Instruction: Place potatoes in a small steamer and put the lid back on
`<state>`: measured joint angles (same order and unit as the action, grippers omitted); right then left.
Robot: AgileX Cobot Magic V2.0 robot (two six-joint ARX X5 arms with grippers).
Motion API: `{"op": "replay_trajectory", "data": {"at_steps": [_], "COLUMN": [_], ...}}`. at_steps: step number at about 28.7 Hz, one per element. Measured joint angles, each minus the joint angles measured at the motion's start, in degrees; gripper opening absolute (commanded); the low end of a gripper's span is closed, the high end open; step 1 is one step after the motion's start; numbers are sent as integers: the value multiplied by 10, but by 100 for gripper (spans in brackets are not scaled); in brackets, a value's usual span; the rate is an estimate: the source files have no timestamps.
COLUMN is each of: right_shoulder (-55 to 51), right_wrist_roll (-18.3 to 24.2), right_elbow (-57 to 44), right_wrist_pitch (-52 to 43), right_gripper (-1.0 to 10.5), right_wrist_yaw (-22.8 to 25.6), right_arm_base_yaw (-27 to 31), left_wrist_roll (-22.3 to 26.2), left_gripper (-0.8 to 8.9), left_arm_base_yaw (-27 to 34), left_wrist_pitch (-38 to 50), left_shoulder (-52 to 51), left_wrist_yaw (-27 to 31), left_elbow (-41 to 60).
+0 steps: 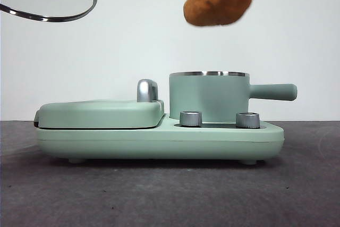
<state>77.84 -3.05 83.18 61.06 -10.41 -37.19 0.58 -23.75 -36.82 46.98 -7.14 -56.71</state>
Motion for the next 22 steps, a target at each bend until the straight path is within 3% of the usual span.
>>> {"op": "replay_trajectory", "data": {"at_steps": [10, 22], "right_shoulder": [149, 287], "right_wrist_roll": [48, 76], "right_elbow": [145, 184], "right_wrist_pitch": [-40, -102], "right_gripper": [212, 212], "right_wrist_yaw": [33, 69], "right_arm_base_yaw": [79, 109], "left_wrist_roll": [0, 0], "left_gripper": [14, 14], "left_arm_base_yaw": [0, 0], "left_wrist_pitch": [0, 1], "left_shoulder": [0, 0], "left_wrist_yaw": [0, 0], "left_elbow": [0, 0]}}
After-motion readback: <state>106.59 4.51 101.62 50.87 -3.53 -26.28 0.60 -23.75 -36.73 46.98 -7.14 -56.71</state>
